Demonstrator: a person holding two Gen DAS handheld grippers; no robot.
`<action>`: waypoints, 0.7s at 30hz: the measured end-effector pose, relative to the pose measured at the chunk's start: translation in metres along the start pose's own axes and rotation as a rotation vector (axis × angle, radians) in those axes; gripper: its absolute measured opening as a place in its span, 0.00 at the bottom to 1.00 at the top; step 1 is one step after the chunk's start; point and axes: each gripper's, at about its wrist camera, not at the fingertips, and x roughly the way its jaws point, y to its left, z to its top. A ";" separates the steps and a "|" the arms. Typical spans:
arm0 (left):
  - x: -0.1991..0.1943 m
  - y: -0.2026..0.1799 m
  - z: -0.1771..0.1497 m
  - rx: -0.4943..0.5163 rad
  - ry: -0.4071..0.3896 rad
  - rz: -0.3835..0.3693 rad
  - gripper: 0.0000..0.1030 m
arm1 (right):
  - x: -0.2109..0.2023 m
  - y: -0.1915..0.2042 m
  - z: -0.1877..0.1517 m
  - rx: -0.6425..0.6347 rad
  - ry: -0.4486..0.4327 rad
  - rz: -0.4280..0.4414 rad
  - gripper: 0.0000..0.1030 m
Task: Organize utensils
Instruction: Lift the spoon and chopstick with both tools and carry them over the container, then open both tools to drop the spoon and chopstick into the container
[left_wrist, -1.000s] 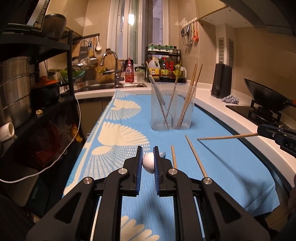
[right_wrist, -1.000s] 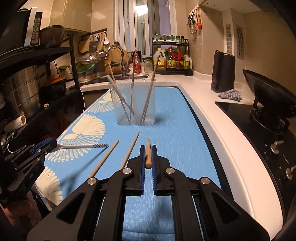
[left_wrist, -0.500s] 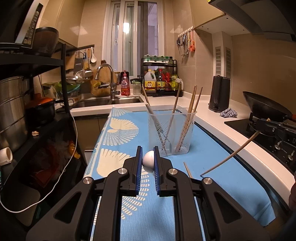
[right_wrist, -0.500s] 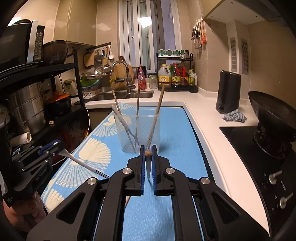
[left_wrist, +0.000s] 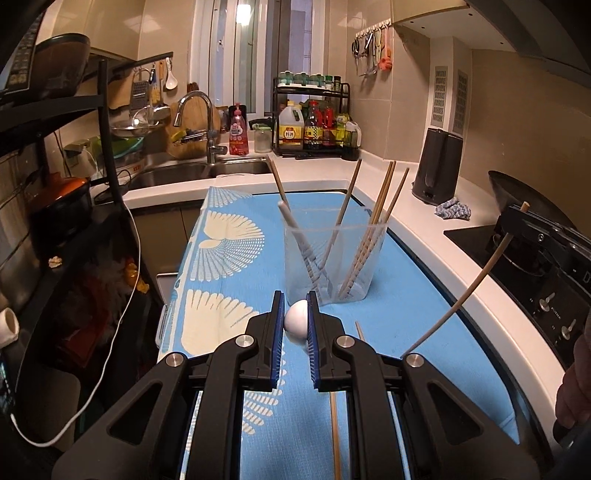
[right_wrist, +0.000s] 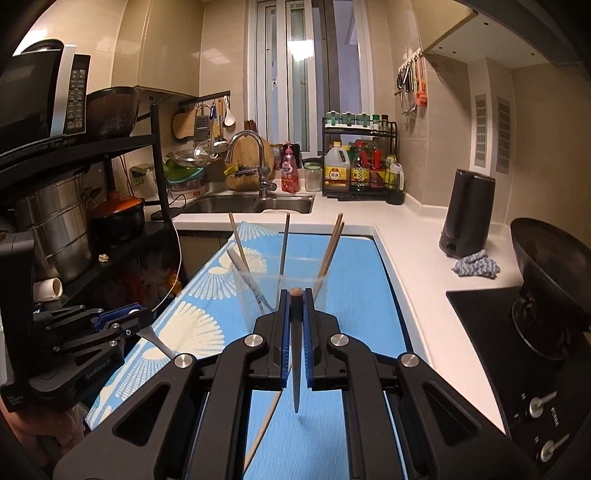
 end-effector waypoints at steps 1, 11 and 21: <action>0.000 0.001 0.007 0.003 0.003 -0.005 0.12 | 0.002 -0.001 0.008 -0.001 -0.002 0.004 0.06; 0.010 0.006 0.103 0.051 0.006 -0.082 0.12 | 0.016 -0.003 0.095 -0.014 -0.083 0.051 0.06; 0.051 -0.003 0.164 0.083 -0.048 -0.068 0.12 | 0.056 -0.012 0.142 0.009 -0.142 0.048 0.06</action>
